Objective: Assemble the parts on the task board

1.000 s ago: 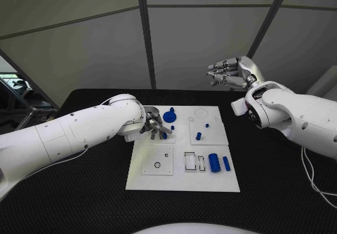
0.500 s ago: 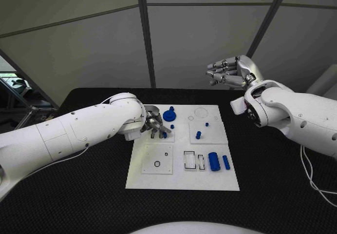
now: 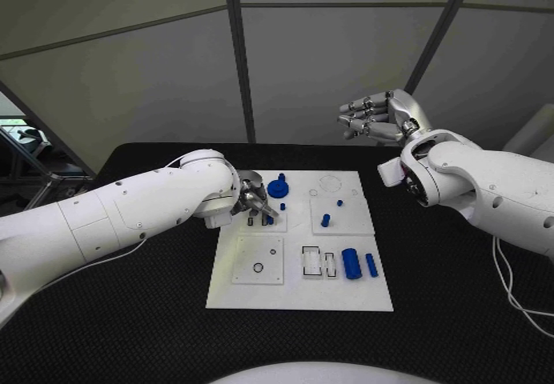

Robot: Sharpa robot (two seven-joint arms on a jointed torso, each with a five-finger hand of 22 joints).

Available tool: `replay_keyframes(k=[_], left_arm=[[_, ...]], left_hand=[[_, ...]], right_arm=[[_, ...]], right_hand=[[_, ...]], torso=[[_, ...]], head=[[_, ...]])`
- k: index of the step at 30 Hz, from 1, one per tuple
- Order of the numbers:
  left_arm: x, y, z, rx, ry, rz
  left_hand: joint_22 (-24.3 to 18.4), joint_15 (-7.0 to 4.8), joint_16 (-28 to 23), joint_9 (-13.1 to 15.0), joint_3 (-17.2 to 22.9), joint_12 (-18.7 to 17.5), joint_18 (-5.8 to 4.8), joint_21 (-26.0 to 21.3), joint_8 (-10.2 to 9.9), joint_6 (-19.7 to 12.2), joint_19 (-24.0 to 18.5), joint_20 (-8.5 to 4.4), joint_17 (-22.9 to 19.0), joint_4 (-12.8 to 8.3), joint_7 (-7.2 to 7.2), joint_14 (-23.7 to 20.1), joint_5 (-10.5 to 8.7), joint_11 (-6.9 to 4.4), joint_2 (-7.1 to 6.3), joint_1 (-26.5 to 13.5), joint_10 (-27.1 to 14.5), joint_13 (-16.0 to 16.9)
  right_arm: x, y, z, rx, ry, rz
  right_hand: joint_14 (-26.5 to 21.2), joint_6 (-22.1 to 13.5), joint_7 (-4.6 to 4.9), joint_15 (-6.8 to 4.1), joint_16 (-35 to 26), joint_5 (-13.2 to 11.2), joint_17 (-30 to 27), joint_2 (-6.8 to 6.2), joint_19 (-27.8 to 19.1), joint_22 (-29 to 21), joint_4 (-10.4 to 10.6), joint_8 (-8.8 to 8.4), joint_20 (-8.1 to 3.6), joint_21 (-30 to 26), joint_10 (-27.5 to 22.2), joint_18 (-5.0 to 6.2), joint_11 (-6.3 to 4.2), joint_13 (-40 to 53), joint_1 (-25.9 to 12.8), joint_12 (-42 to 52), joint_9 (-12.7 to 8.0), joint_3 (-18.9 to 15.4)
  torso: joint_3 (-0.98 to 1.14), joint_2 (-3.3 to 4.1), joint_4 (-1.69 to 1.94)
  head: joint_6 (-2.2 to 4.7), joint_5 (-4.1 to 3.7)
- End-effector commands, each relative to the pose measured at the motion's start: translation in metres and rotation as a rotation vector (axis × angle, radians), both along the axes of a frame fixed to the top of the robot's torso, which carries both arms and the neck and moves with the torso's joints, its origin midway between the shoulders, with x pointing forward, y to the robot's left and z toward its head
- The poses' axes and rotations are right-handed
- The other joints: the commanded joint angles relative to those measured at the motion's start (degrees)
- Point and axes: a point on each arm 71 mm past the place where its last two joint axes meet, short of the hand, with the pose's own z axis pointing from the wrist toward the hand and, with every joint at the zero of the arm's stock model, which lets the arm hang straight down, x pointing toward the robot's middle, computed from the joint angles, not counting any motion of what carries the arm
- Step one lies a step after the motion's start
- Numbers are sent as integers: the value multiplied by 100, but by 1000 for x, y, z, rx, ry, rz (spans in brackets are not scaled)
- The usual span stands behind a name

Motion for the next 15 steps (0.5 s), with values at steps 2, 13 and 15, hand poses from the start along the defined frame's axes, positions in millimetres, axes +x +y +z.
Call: replay_keyframes(k=[2, 13, 15], left_arm=[[-2, 0, -3, 13, 16, -22], [-2, 2, -2, 4, 10, -26], [-3, 2, -1, -5, 4, -24]], left_hand=[[133, -39, -22, 3, 374, -85, -70, 29, -64, -34, 19, -43, 949, -135, -5, 402, 57, -52, -18, 172, -21, -47], [178, 26, -28, 227, 3404, -248, -67, 15, -3, -82, 16, -2, 958, -375, 96, 404, 633, 22, -1009, -736, 47, -154], [202, 10, -27, 338, 3919, -219, -73, 22, 84, -102, 22, 10, 961, -509, 91, 405, 679, 25, -1160, -991, 82, -131]], right_arm=[[0, 1, 1, -2, -2, 10], [1, 1, 1, -3, -2, 8], [1, 0, 1, -3, -2, 7]], right_hand=[[39, 33, 4, 1, -31, 27, -9, 3, 43, -5, -27, -15, -16, -30, 25, 28, -3, -6, -13, -23, 9, -3], [42, 34, 5, 1, -37, 33, -12, 0, 47, -9, -29, -16, -16, -36, 26, 27, -2, -11, -16, -27, 9, -4], [42, 34, 5, 1, -37, 33, -12, 0, 47, -9, -29, -16, -16, -36, 26, 27, -2, -11, -16, -27, 9, -4]], torso=[[0, 1, 0], [0, 3, 9], [1, 1, 6]], head=[[-6, 2], [-17, 3], [-18, 12]])
